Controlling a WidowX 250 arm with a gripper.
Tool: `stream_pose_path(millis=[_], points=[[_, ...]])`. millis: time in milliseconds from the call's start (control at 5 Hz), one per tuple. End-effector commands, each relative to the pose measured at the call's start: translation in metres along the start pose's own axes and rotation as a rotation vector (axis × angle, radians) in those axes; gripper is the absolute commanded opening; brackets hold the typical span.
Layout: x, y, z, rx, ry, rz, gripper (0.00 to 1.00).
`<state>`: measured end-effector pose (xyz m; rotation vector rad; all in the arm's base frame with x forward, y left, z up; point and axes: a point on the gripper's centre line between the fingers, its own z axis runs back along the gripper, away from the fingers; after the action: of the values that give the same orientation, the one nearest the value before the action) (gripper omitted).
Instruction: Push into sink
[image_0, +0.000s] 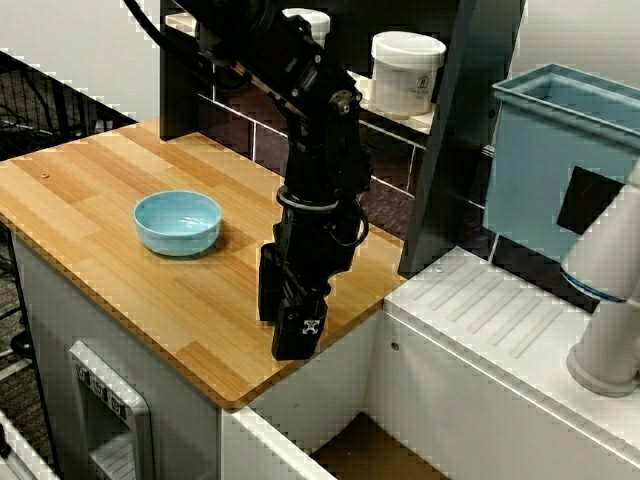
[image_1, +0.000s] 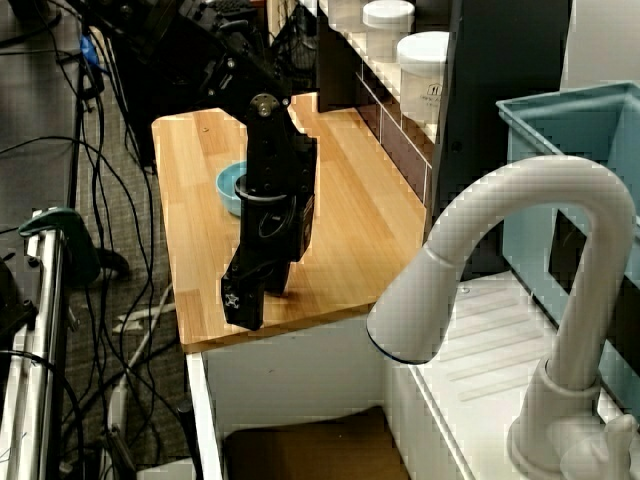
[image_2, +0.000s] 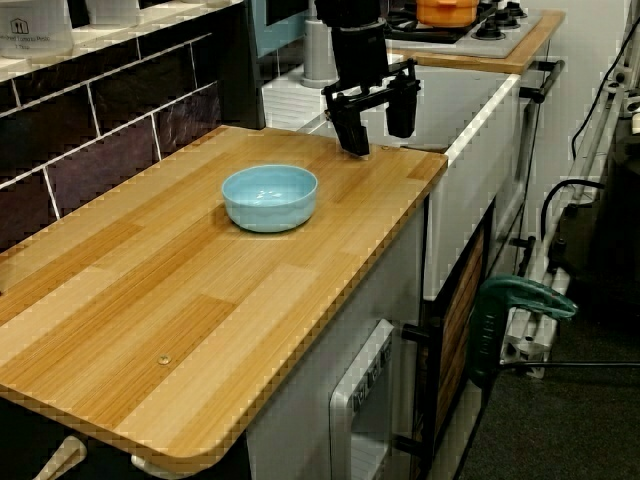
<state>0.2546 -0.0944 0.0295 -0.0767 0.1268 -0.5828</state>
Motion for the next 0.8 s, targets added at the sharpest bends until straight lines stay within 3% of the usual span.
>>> stream_pose_path(millis=[0,400,600], points=[[0.0,0.0,0.0,0.0,0.0,0.0,1.0],[-0.027,0.021,0.058,-0.066,-0.053,0.078,1.0],[-0.043,0.038,0.076,-0.055,-0.097,0.137,1.0]])
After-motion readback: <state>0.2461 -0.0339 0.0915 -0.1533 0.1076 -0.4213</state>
